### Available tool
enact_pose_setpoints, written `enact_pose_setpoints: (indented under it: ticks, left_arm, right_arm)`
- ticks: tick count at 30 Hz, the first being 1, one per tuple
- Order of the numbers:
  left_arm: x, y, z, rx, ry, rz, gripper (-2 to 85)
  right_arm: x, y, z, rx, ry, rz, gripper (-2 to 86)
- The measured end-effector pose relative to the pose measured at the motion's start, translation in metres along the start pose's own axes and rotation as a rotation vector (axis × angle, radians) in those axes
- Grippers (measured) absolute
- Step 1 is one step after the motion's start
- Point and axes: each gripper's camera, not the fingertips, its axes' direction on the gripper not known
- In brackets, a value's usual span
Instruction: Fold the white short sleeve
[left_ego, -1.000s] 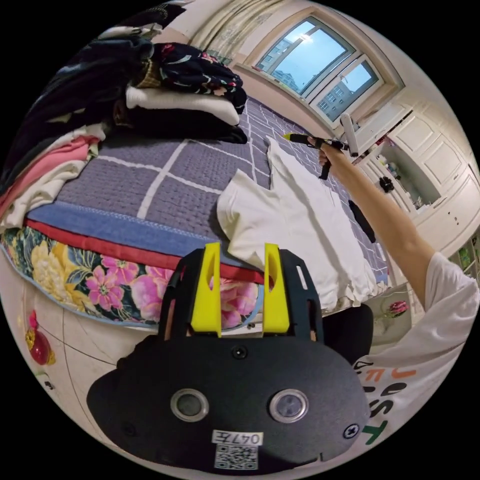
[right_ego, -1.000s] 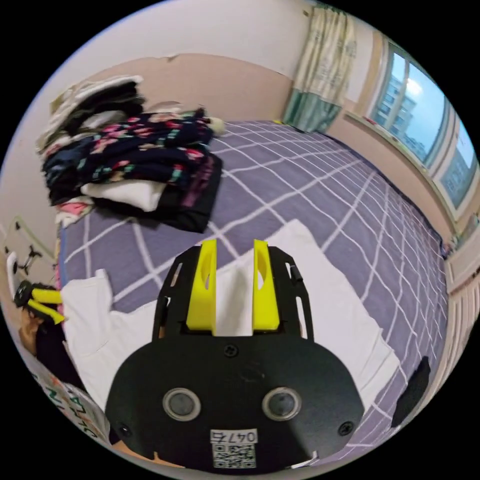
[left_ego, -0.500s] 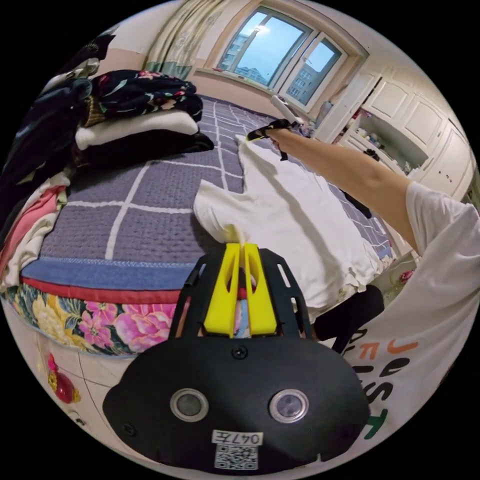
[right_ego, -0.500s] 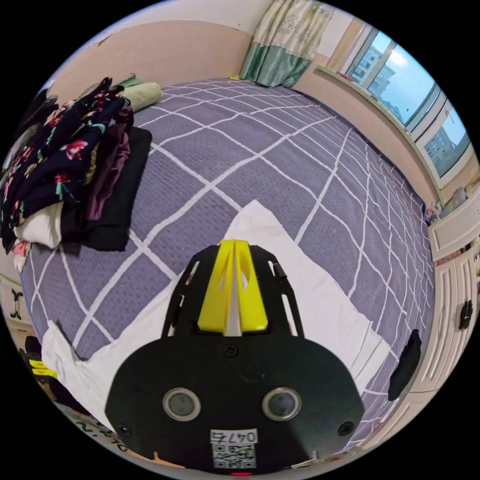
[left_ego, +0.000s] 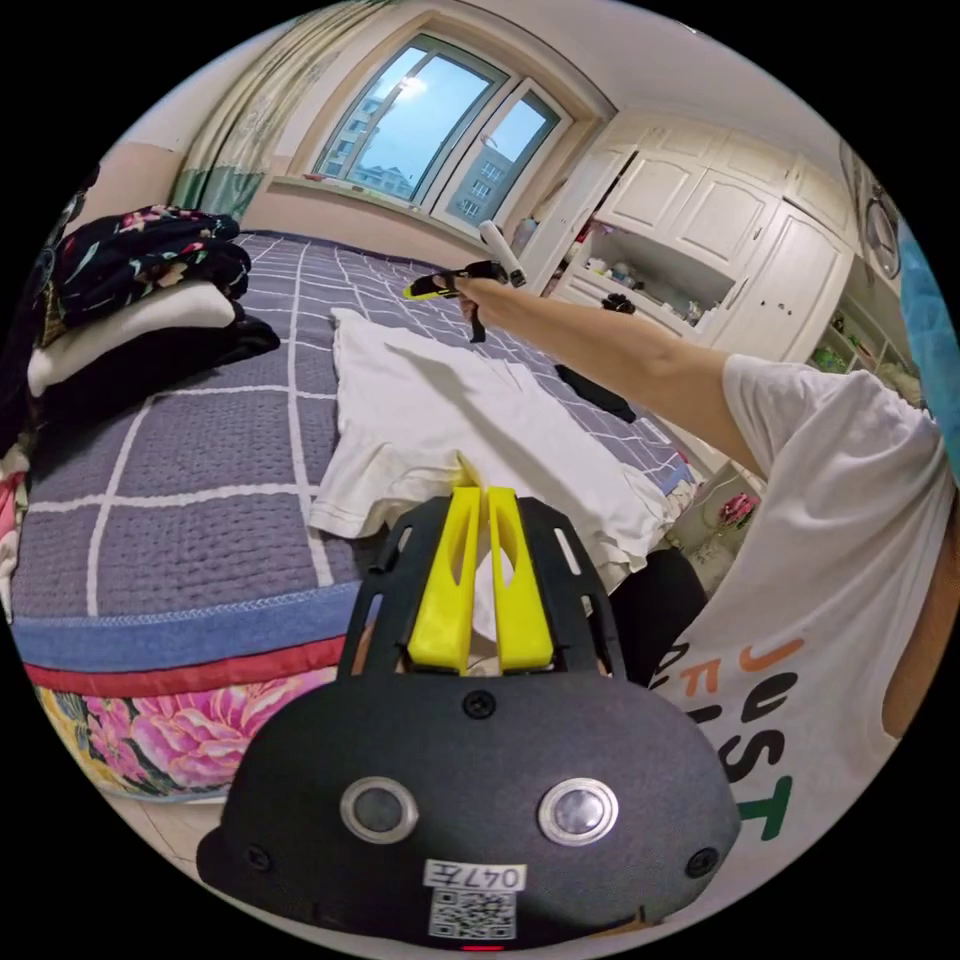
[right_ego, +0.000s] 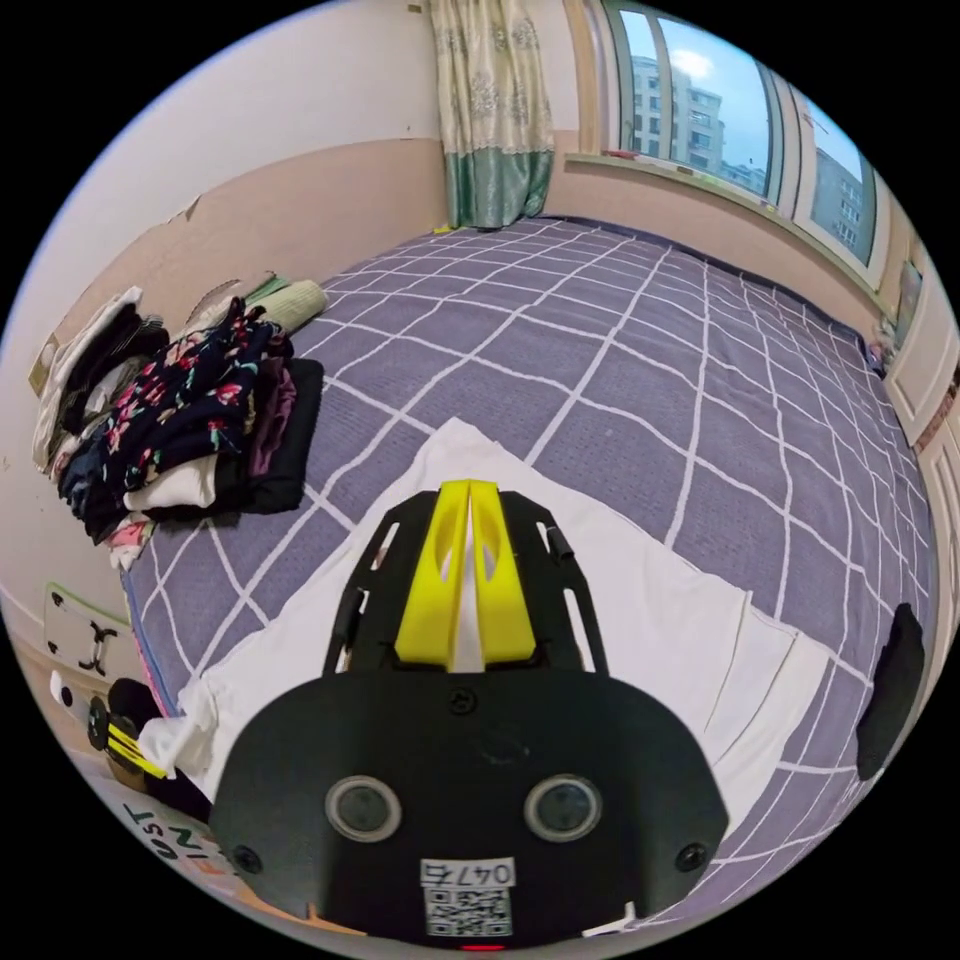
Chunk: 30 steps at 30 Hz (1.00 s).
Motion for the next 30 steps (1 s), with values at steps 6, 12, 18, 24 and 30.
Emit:
enact_pose_setpoints:
  ticks: [6,12,18,24,30]
  left_arm:
    - [0.010,-0.005,0.014,-0.051,-0.082,0.006,-0.3]
    - [0.001,-0.010,0.013,-0.060,-0.042,0.022,-0.5]
    - [-0.008,-0.017,0.013,-0.046,0.112,0.067,-0.7]
    - [0.001,-0.025,0.022,-0.047,0.271,0.150,-0.9]
    - [0.050,-0.047,0.074,-0.088,0.511,0.207,-1.0]
  right_arm:
    - [-0.021,0.005,0.038,-0.029,-0.103,-0.078,6.4]
    - [-0.093,-0.044,0.109,-0.081,0.008,-0.167,6.2]
    - [-0.107,-0.060,0.168,-0.239,0.307,-0.206,0.3]
    - [-0.050,-0.044,0.086,-0.098,0.159,-0.139,-0.2]
    - [0.075,0.014,-0.016,-0.042,0.110,-0.052,-0.1]
